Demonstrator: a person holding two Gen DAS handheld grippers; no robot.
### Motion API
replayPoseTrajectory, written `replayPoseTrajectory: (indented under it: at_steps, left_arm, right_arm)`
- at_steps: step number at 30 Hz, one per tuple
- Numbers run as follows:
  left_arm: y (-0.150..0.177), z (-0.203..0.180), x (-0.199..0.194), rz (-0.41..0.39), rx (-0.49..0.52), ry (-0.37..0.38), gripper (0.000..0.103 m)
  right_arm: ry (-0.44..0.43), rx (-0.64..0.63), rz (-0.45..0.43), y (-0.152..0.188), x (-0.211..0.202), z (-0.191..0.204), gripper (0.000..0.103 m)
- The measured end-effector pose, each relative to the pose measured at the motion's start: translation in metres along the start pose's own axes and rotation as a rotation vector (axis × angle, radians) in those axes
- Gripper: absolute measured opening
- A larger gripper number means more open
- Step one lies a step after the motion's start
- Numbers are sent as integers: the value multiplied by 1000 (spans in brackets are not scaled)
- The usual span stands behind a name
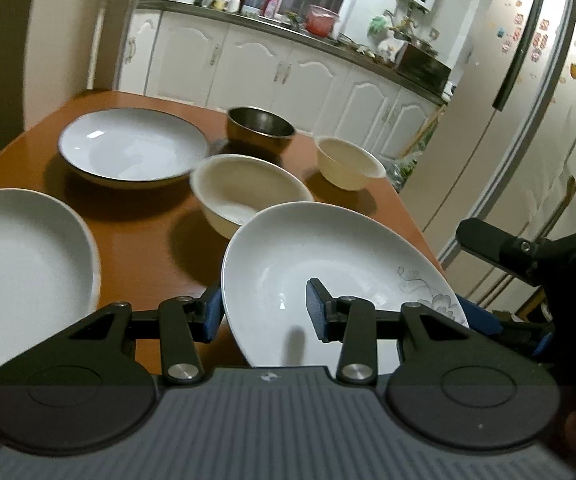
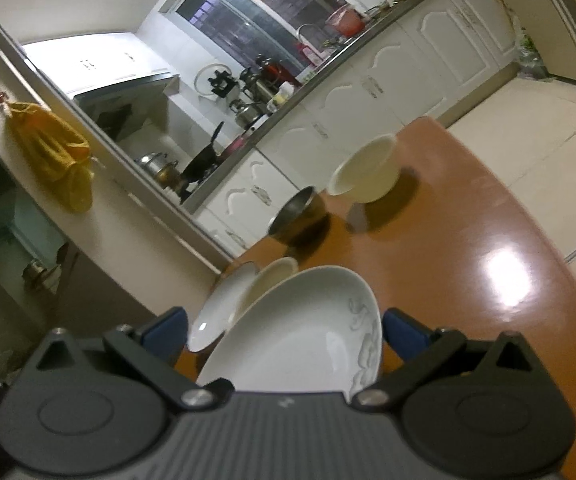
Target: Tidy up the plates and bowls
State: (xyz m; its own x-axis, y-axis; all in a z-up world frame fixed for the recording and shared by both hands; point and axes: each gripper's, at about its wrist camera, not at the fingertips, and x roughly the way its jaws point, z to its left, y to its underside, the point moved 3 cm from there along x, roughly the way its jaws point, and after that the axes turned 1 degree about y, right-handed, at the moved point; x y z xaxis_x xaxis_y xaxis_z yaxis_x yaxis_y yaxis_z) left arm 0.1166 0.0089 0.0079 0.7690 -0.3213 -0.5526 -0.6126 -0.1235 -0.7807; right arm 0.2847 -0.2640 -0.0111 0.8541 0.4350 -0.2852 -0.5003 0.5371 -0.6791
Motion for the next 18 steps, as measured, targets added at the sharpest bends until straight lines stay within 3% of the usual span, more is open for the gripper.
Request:
replayPoseTrajectory:
  at_steps: [18]
  left_arm:
    - [2, 78, -57, -110, -133, -145, 47]
  right_arm:
    - [-156, -84, 137, 40, 60, 88, 103]
